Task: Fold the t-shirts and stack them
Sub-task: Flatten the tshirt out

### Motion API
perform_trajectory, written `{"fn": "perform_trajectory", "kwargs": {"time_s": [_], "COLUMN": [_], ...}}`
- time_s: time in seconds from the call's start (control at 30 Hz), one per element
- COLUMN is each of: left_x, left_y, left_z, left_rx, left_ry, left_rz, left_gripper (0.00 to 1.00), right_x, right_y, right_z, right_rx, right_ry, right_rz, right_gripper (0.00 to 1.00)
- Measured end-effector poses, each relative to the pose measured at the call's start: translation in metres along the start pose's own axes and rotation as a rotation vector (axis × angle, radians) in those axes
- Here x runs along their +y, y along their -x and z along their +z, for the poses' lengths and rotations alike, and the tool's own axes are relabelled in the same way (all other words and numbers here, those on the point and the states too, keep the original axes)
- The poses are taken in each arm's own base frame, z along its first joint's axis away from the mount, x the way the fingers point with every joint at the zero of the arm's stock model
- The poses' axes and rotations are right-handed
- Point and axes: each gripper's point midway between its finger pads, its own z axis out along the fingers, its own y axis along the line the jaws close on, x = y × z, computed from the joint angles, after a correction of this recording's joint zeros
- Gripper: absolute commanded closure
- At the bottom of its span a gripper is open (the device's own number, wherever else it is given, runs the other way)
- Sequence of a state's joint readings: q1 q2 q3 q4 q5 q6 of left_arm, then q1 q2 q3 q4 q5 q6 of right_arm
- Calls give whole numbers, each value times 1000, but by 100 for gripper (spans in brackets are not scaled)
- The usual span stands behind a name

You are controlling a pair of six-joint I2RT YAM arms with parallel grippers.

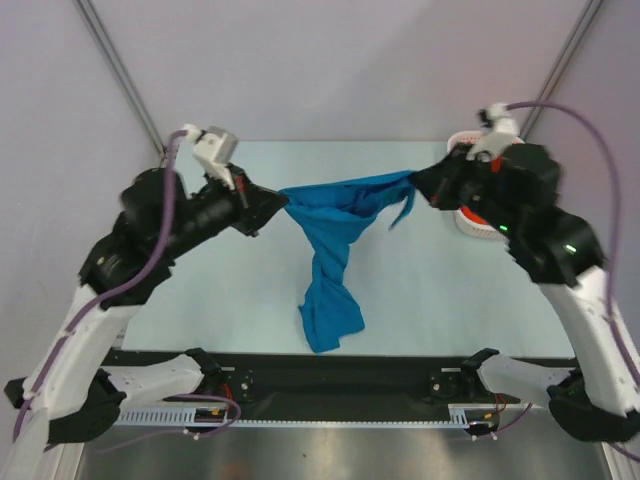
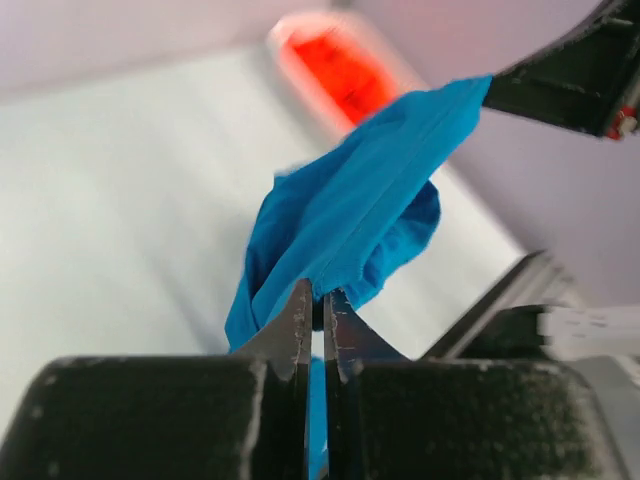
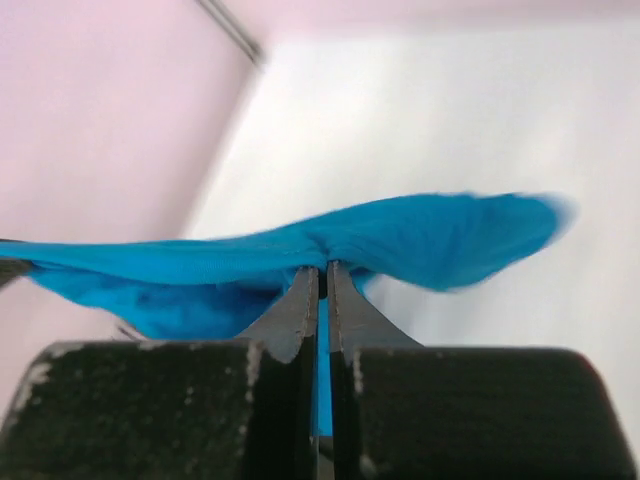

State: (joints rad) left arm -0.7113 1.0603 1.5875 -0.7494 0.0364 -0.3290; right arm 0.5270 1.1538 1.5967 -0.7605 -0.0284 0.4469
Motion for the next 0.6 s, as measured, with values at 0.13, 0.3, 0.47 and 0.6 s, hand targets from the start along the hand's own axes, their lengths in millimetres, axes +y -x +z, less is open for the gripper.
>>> {"fn": "perform_trajectory", "kwargs": {"time_s": [0.13,0.3,0.47,0.6], "left_x": [-48,-78,-98,-119], "left_y": [40,45,53,82], "left_z": [-41,-38,-31,-40], "left_rx": [-142,-115,-78,-124], "left_ry": [-227,-376,-455,-532], "left_rz": [31,35,20,21], "left_gripper": [100,100,99,100], "right_x": [36,29,17,21], "right_y": [73,98,118,137], "right_z": [-98,-150,-159,-168], "right_rx": [-265,-382,-439,-491], "right_ry": [100,43,-56,-63], "right_rz": [-7,-9,-31,-55], "right_gripper": [100,100,100,100]}}
